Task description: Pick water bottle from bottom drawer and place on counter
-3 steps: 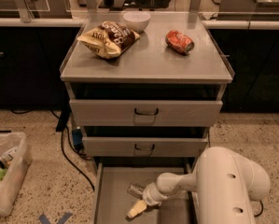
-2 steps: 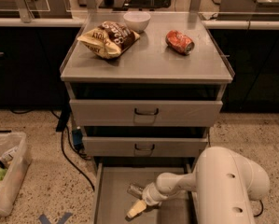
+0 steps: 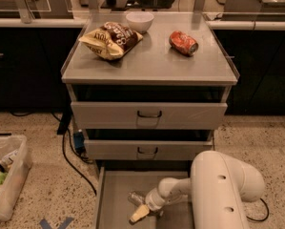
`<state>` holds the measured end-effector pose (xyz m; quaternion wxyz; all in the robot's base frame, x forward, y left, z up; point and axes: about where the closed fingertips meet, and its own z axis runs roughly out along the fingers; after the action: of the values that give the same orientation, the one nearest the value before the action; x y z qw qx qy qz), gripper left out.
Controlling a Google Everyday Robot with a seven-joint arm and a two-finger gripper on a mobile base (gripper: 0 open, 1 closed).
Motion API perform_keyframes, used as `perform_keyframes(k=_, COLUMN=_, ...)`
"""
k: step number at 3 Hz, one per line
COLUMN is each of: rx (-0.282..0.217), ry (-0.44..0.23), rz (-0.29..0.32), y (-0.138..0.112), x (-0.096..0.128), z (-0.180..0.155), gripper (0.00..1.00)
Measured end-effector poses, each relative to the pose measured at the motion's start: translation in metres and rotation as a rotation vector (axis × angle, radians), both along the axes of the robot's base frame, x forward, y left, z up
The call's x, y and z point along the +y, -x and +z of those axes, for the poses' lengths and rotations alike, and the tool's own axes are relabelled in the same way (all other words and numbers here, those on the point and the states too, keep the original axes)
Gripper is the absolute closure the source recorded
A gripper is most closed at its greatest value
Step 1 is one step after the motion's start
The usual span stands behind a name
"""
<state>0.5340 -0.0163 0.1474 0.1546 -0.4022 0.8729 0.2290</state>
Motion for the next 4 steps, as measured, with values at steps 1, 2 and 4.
perform_keyframes(k=1, rx=0.0, ry=0.0, rz=0.0, y=0.0, x=0.0, z=0.0, gripper=0.19)
perform_keyframes(k=2, rx=0.0, ry=0.0, rz=0.0, y=0.0, x=0.0, z=0.0, gripper=0.43)
perform_keyframes(k=4, rx=0.0, ry=0.0, rz=0.0, y=0.0001, x=0.0001, z=-0.0001, gripper=0.15)
